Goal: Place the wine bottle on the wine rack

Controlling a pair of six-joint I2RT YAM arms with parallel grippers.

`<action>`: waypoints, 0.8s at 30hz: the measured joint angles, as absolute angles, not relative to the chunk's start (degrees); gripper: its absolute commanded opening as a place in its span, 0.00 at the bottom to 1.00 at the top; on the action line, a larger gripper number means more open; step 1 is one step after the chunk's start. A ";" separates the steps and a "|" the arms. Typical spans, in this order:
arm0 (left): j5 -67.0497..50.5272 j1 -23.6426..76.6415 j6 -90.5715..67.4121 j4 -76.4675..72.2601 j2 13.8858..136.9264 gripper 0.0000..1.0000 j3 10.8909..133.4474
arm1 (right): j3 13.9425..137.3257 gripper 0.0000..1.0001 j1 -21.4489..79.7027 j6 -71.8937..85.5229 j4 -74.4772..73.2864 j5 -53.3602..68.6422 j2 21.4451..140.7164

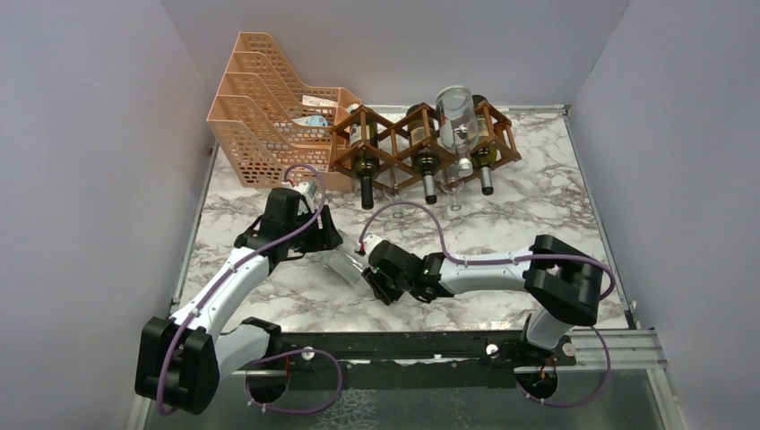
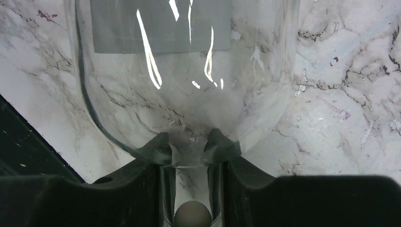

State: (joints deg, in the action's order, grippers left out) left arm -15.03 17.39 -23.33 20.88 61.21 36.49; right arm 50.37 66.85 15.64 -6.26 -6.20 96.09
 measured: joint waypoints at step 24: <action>-14.57 17.39 -22.92 20.05 60.84 0.76 36.18 | 48.99 0.01 66.92 15.86 -2.24 -7.11 96.31</action>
